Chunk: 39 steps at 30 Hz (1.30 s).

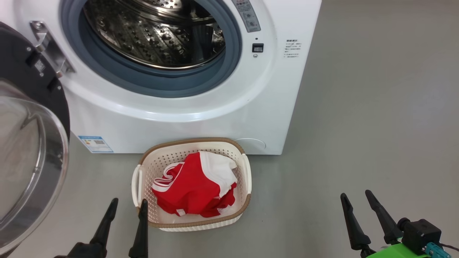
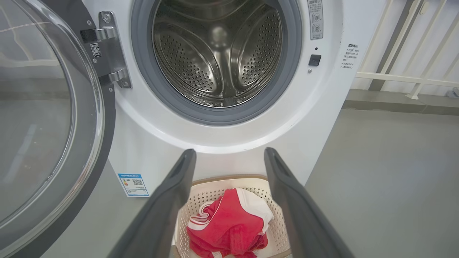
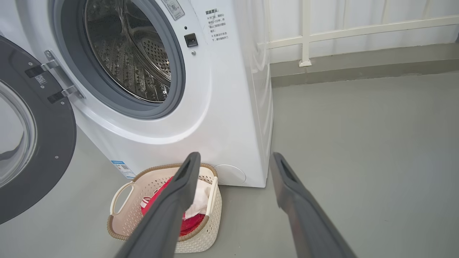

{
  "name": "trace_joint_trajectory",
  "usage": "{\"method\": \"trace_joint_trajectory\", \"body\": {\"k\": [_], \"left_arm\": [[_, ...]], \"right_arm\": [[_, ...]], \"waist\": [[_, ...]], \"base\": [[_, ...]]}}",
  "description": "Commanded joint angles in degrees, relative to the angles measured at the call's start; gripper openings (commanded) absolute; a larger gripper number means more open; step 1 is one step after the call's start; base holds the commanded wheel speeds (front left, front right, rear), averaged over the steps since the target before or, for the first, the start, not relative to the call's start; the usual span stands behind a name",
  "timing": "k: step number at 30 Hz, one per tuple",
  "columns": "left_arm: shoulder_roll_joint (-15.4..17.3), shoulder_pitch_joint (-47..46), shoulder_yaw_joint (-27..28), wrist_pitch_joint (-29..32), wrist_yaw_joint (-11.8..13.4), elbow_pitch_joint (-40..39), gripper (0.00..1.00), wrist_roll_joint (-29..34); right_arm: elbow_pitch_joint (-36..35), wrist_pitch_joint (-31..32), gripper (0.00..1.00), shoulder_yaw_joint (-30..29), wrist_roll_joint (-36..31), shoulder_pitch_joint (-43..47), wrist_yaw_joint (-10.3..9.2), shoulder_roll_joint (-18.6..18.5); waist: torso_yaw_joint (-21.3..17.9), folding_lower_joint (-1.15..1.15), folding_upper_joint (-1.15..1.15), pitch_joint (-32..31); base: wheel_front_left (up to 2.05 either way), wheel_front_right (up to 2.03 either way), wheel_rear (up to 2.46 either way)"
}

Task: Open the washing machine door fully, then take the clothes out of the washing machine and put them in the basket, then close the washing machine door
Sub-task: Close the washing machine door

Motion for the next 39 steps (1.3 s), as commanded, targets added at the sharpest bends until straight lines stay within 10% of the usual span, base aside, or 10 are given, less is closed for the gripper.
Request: {"method": "trace_joint_trajectory", "body": {"k": [1, 28, 39], "left_arm": [[0.6, -1.92, 1.62, -0.29, 0.95, -0.82, 1.0, -0.86], [0.6, 2.23, -5.49, -0.29, 7.82, -0.06, 1.0, -6.23], [0.6, 5.34, -5.58, -0.29, 12.76, -4.99, 1.0, -10.01]], "right_arm": [[-1.27, -0.38, 1.0, 1.32, -0.01, -1.51, 0.42, -0.7], [-0.33, -0.38, 1.0, 3.85, 0.41, 0.74, 0.42, -2.02], [1.59, -0.38, 1.0, 9.79, 1.37, -3.84, 0.42, -3.91]], "waist": [[1.29, 0.0, 0.0, -0.28], [25.9, 0.0, 0.0, -4.24], [27.96, 0.0, 0.0, -2.42]], "base": [[0.0, 0.0, 0.0], [0.0, 0.0, 0.0], [0.0, 0.0, 0.0]]}}
